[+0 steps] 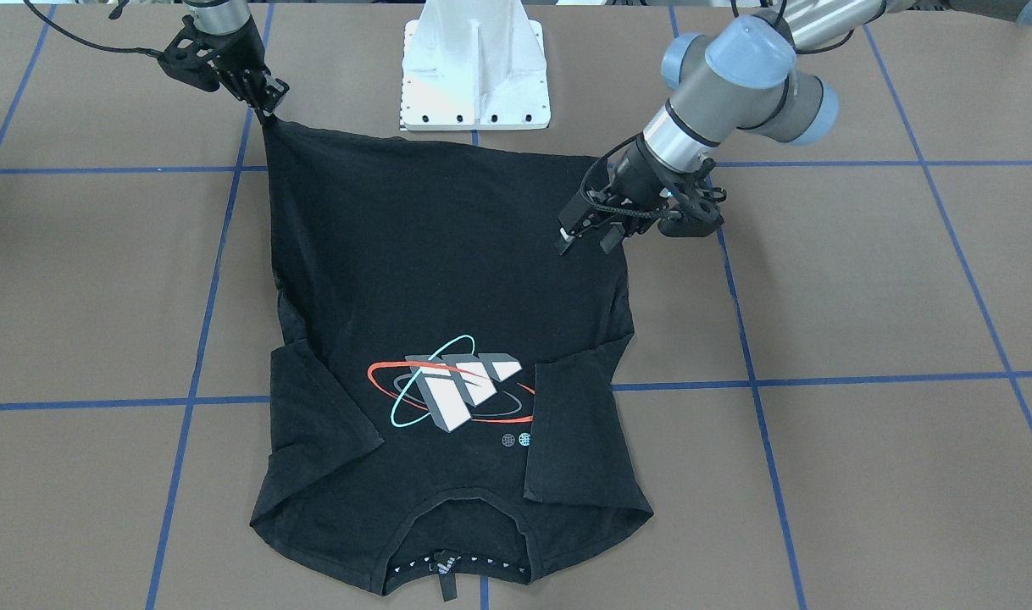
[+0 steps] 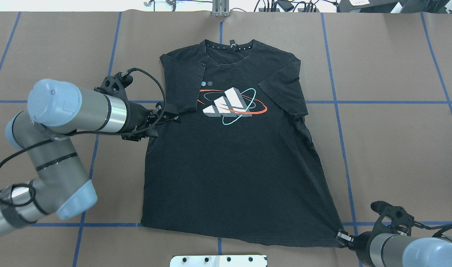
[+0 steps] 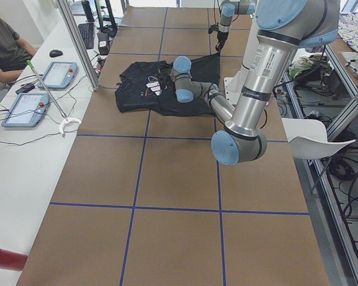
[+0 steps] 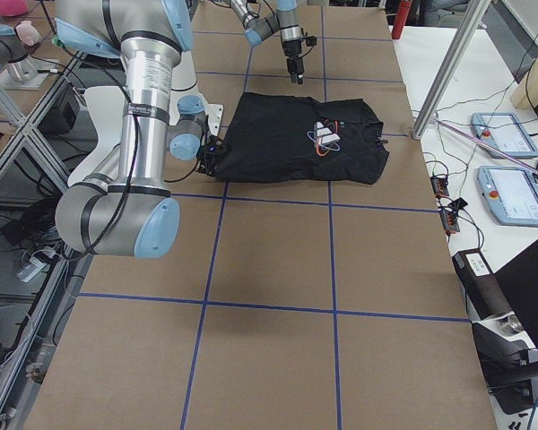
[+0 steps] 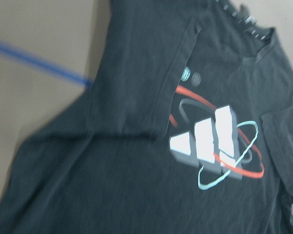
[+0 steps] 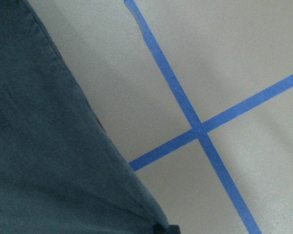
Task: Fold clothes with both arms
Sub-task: 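Move the left gripper to the other hem corner and grasp both hem corners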
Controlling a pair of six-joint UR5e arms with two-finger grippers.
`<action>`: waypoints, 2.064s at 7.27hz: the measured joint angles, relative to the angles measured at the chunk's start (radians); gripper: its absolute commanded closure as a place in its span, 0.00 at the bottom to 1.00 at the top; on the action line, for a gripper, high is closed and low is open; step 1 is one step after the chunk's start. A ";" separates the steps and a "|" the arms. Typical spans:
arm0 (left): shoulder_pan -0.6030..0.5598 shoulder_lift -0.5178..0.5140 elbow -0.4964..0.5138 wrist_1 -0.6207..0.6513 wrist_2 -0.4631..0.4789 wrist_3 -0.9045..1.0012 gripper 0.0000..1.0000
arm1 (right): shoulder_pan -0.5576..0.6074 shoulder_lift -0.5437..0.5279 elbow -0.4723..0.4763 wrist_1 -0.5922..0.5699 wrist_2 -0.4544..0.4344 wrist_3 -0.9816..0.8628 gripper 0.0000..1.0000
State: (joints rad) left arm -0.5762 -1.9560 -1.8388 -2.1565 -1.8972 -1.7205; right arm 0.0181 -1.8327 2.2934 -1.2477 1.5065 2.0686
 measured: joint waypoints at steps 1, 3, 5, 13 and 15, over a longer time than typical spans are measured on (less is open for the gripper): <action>0.087 0.013 -0.062 0.112 0.085 -0.030 0.10 | 0.001 0.000 0.001 0.000 0.002 -0.001 1.00; 0.221 0.032 -0.106 0.269 0.211 -0.054 0.13 | 0.001 0.001 0.000 0.000 0.004 -0.001 1.00; 0.323 0.067 -0.124 0.364 0.300 -0.084 0.17 | -0.001 0.002 -0.003 0.000 0.007 -0.001 1.00; 0.436 0.175 -0.194 0.385 0.348 -0.137 0.84 | -0.003 0.004 -0.008 0.001 0.009 -0.002 1.00; 0.442 0.178 -0.193 0.386 0.349 -0.156 1.00 | -0.002 0.003 -0.008 0.001 0.009 -0.002 1.00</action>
State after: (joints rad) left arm -0.1337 -1.7782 -2.0315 -1.7708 -1.5483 -1.8760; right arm 0.0160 -1.8294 2.2856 -1.2471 1.5156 2.0663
